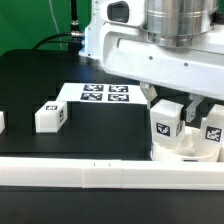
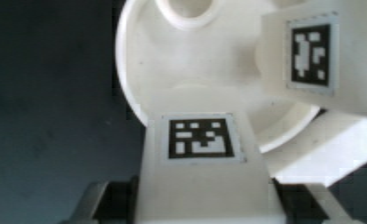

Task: Assemble stool

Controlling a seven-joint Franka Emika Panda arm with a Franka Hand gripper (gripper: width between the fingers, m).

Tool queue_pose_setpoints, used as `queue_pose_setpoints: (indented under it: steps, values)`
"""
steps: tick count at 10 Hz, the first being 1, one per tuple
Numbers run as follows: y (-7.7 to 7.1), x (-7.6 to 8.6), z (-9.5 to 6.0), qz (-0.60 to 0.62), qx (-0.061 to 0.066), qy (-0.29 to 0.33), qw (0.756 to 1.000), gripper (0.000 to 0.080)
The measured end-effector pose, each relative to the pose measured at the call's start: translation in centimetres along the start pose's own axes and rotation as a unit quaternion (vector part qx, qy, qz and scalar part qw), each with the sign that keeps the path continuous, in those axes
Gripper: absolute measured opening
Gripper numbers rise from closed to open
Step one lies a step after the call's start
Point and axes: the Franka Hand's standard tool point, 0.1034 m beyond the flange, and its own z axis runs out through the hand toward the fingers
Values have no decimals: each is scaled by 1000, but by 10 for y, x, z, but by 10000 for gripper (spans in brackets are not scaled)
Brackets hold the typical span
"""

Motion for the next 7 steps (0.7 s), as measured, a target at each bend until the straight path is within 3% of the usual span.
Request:
queue_pose_setpoints:
  steps: [7]
  values:
    - [1, 3, -1, 259, 5, -1, 966, 337]
